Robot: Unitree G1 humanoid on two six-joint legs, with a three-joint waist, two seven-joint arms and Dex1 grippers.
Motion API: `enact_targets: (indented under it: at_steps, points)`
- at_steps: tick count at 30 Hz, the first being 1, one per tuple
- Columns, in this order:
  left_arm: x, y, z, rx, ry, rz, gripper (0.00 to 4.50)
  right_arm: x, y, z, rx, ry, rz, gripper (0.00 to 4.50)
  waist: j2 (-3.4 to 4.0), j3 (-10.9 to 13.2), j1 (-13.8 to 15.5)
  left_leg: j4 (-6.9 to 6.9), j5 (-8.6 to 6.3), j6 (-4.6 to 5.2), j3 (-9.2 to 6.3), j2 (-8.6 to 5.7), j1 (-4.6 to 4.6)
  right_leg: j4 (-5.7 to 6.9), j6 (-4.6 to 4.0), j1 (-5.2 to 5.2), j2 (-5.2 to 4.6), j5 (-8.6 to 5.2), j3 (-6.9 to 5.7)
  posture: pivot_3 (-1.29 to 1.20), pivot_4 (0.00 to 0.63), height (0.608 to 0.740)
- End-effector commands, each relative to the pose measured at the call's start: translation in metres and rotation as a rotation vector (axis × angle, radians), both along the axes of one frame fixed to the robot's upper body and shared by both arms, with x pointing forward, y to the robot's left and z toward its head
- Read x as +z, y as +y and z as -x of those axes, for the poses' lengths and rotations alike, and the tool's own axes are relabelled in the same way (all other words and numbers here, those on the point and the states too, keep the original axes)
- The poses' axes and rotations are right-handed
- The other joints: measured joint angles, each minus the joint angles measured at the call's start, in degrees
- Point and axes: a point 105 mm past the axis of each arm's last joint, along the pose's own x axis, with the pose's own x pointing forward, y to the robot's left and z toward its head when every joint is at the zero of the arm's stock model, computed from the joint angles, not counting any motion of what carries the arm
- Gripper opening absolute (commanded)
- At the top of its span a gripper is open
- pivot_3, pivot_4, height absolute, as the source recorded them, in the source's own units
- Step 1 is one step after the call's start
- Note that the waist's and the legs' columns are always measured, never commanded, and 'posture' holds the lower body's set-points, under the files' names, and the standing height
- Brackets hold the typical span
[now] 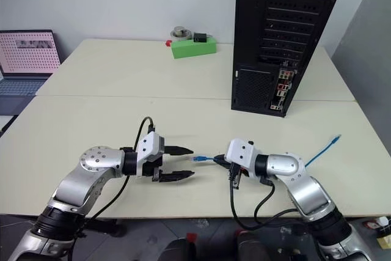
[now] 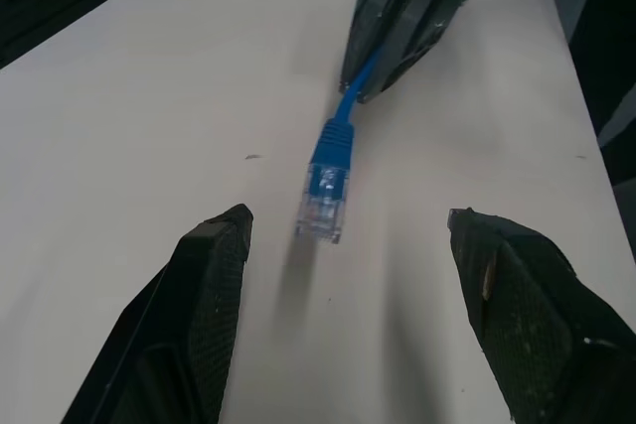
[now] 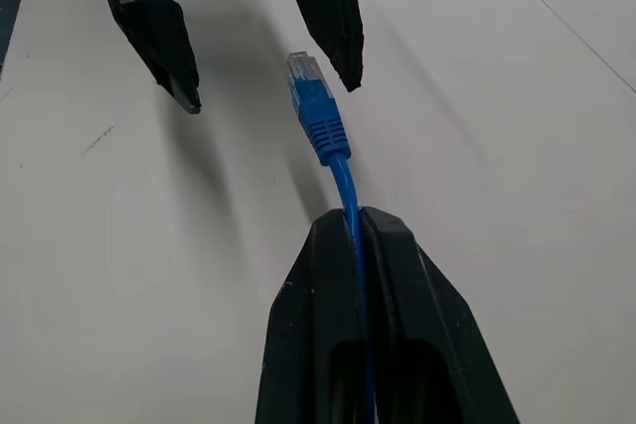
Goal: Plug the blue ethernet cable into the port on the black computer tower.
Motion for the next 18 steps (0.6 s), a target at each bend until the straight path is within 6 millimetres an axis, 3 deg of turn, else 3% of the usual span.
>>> enact_targets:
  at_steps: [1,12,18]
  points:
    - [0.0035,-0.0028,0.0009,-0.037,-0.028,-0.006,2.62,0.0129,0.0049,0.0026,0.033,-0.044,-0.005,0.0,0.0,0.0,0.0,0.0,0.0,0.0,0.0,0.0,0.0,0.0,0.0,0.0,0.0,0.0,0.01,0.0,0.15,0.74]
    - [0.0017,-0.0062,-0.0024,-0.033,-0.042,0.005,0.36,0.0146,0.0073,0.0051,0.055,-0.045,0.001,0.0,0.0,0.0,0.0,0.0,0.0,0.0,-0.01,0.01,-0.01,0.0,-0.01,0.0,0.0,0.01,-0.01,0.0,0.15,0.74]
    - [-0.003,-0.0078,-0.0006,-0.042,-0.053,-0.006,0.24,0.0146,0.0097,0.0076,0.074,-0.039,0.008,0.0,0.0,0.0,0.0,0.0,0.0,0.0,-0.02,0.01,0.0,0.0,-0.01,0.0,0.0,0.0,0.0,0.0,0.15,0.74]
